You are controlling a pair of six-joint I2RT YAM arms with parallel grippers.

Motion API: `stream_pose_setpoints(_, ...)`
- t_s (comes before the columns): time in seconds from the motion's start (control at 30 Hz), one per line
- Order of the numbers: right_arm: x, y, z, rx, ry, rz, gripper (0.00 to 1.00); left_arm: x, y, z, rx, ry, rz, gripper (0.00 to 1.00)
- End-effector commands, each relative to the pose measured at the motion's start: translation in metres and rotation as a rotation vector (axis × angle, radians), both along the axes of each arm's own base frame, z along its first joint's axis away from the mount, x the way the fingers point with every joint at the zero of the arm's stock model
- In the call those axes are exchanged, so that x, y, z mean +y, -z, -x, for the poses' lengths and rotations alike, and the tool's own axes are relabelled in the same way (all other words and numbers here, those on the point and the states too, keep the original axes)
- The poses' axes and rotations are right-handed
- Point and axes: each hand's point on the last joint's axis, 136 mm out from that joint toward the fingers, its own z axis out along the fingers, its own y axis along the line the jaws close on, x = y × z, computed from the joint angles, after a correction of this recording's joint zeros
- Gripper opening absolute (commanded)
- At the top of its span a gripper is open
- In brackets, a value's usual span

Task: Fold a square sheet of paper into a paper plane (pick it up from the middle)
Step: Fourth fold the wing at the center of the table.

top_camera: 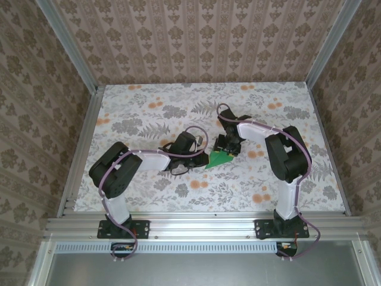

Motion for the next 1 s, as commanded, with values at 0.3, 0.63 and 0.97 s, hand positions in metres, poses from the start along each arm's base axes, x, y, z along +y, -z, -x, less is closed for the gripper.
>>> stream_pose_setpoints(0.3,-0.051,0.065,0.050,0.209,0.013,0.260,0.56,-0.004,-0.011,-0.015,-0.011,-0.041,0.024,0.06)
stream_pose_setpoints(0.63,-0.049,0.067,0.053,0.211,0.032,0.242,0.55,-0.006,-0.011,-0.018,-0.006,-0.040,0.041,0.06)
stream_pose_setpoints(0.97,-0.051,0.071,0.057,0.225,0.057,0.247,0.56,-0.030,-0.010,-0.012,0.001,0.026,0.069,0.07)
